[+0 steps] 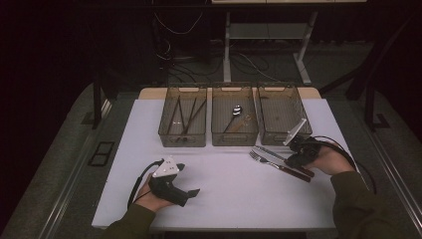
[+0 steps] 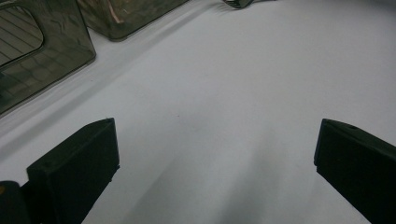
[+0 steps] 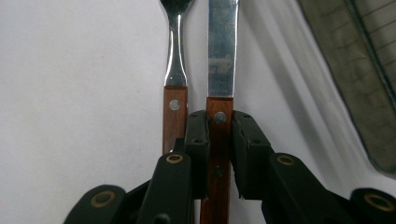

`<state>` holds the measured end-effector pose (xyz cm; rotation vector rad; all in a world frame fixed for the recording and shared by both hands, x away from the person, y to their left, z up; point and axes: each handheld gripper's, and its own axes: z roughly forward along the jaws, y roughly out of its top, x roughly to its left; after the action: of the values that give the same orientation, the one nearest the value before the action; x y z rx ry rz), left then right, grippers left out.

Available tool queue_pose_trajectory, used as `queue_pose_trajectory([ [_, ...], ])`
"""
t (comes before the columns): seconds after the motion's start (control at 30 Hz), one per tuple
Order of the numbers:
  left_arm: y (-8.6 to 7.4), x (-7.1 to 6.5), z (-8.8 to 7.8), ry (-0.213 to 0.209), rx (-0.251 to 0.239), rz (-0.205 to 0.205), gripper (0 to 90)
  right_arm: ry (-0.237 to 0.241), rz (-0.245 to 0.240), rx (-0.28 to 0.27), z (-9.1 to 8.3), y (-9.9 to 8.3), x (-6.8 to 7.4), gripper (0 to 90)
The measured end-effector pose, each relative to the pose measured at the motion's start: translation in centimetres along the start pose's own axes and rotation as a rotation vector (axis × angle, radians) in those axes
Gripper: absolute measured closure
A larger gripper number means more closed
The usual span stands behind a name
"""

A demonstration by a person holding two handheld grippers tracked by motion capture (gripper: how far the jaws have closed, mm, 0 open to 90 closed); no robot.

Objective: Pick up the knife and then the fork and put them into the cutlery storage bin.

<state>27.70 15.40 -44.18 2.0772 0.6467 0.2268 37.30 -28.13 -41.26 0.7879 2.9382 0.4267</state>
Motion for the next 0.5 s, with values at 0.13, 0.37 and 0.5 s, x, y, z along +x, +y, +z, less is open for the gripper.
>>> queue_pose_trajectory([
  [0.13,0.0,0.0,0.0,-0.006,-0.001,0.000,0.0,-0.013,0.020,-0.073,-0.8,-0.9,0.2,77.7],
  [0.37,-0.1,0.1,-0.1,-0.021,-0.018,0.013,0.0,-0.019,0.083,-0.198,-1.8,-2.7,0.4,77.6],
  [0.5,-0.2,0.2,-0.3,-0.028,-0.023,0.012,0.0,-0.037,0.096,-0.250,-2.2,-3.3,0.5,77.6],
])
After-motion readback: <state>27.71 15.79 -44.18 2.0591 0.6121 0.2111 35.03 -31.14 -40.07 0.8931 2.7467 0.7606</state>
